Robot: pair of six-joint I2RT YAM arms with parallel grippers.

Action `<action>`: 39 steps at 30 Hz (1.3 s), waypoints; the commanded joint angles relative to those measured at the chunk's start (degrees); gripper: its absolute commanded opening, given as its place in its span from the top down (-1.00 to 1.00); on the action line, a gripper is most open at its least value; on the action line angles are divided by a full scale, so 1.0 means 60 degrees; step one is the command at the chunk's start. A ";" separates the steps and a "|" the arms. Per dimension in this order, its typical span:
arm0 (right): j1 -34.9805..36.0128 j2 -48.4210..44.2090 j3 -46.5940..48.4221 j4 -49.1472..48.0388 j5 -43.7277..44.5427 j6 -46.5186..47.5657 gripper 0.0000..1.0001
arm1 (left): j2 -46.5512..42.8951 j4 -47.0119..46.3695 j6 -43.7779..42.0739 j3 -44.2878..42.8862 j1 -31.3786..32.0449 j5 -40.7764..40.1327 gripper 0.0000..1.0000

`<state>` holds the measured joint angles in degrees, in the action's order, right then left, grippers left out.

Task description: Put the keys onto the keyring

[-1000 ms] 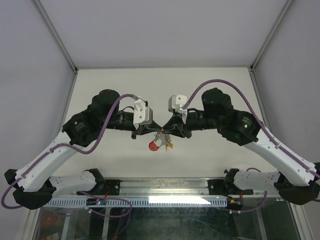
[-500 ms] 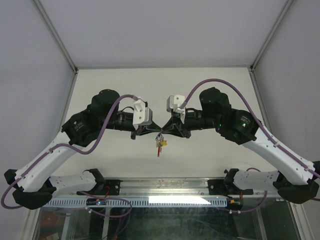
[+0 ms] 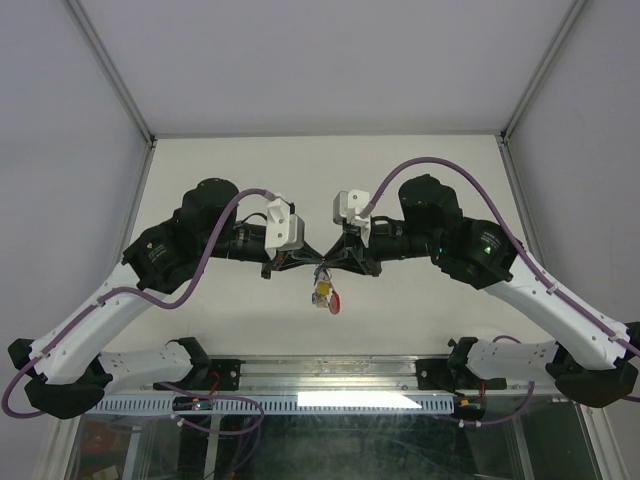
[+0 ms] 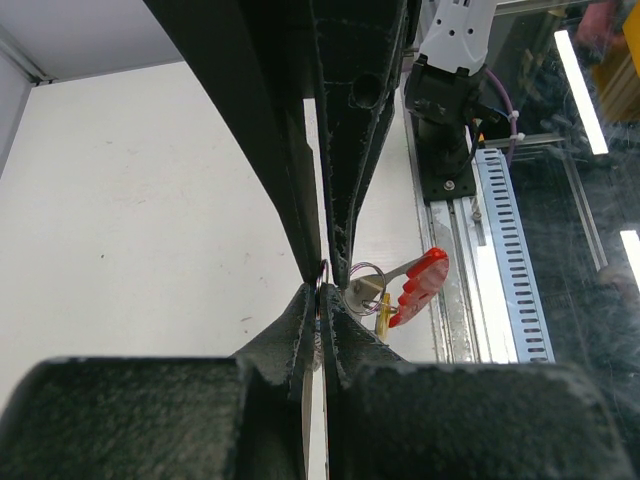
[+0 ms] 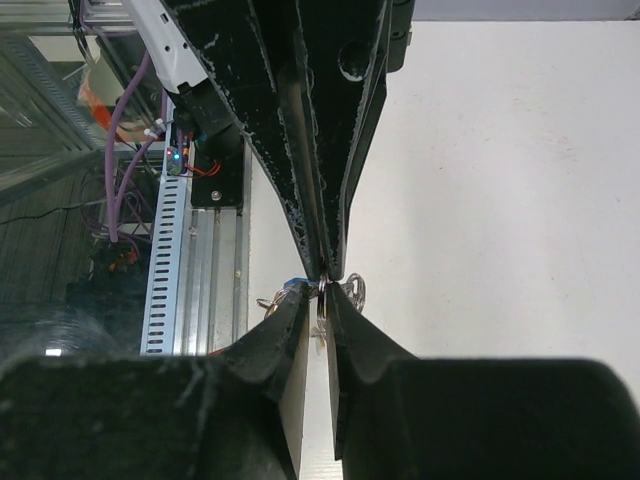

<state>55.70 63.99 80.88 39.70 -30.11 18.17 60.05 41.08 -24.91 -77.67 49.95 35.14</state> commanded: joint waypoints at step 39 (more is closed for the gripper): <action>0.0033 -0.2887 -0.3308 -0.7000 0.0230 -0.1960 1.00 | -0.0886 -0.2337 0.0840 0.0071 0.0073 0.0156 0.50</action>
<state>55.70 48.42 62.35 8.99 -27.97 8.80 54.81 30.85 -21.10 -77.84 49.95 34.65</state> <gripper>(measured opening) 0.007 0.247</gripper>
